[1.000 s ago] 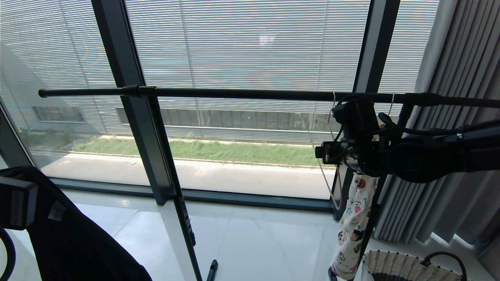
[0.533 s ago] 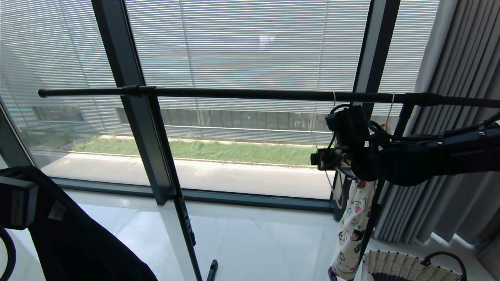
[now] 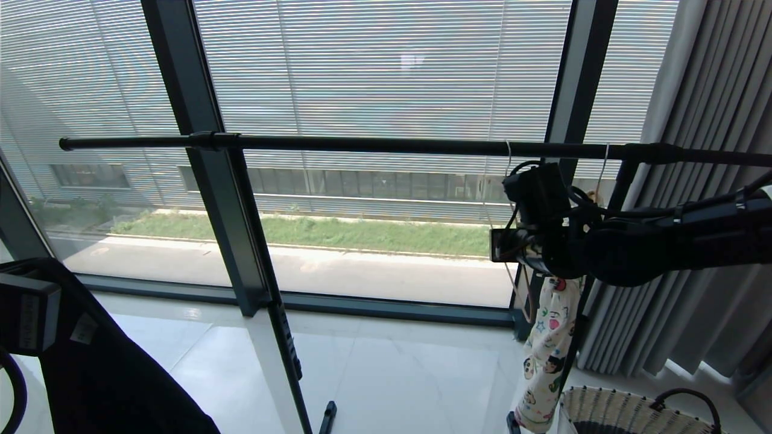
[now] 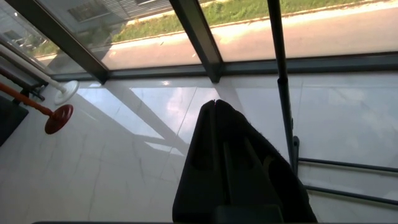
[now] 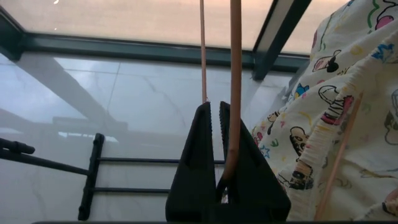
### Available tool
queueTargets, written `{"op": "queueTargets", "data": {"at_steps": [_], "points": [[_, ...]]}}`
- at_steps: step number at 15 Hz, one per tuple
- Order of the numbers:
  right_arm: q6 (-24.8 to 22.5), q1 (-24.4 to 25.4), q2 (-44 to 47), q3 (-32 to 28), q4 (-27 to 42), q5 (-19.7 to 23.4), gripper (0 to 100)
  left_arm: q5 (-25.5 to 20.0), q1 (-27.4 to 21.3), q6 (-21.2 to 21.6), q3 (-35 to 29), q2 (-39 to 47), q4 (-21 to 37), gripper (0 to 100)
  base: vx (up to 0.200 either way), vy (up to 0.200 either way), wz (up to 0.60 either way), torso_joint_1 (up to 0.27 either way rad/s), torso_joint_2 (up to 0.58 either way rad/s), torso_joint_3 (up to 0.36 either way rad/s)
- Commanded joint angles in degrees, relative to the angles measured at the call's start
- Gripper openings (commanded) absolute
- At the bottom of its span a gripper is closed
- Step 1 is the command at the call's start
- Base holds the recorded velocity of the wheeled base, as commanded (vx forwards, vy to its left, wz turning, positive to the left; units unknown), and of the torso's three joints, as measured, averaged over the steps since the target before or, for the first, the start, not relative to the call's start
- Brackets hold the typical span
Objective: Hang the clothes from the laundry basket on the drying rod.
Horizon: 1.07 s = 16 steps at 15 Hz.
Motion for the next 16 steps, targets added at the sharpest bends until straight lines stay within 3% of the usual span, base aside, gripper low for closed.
{"op": "queueTargets", "data": {"at_steps": [1,7,9,16], "points": [[-0.01,0.01,-0.26,-0.01,-0.03,-0.09,0,0.00,-0.02,0.01,-0.04,0.01,-0.03,0,0.000,0.000,0.00,0.000,0.00,0.000],[-0.18,0.10,-3.52,0.16,-0.39,-0.80,0,0.00,-0.02,-0.08,-0.04,-0.60,-0.03,0,0.000,0.000,0.00,0.000,0.00,0.000],[-0.45,0.10,-6.07,0.96,-3.55,-0.88,0,0.00,-0.02,-0.08,-0.13,-0.95,-0.03,0,0.000,0.000,0.00,0.000,0.00,0.000],[-13.01,1.77,-16.08,13.35,-13.31,-1.24,0,0.18,-0.02,0.27,-0.13,-1.92,-0.03,0,0.000,0.000,0.00,0.000,0.00,0.000]]}}
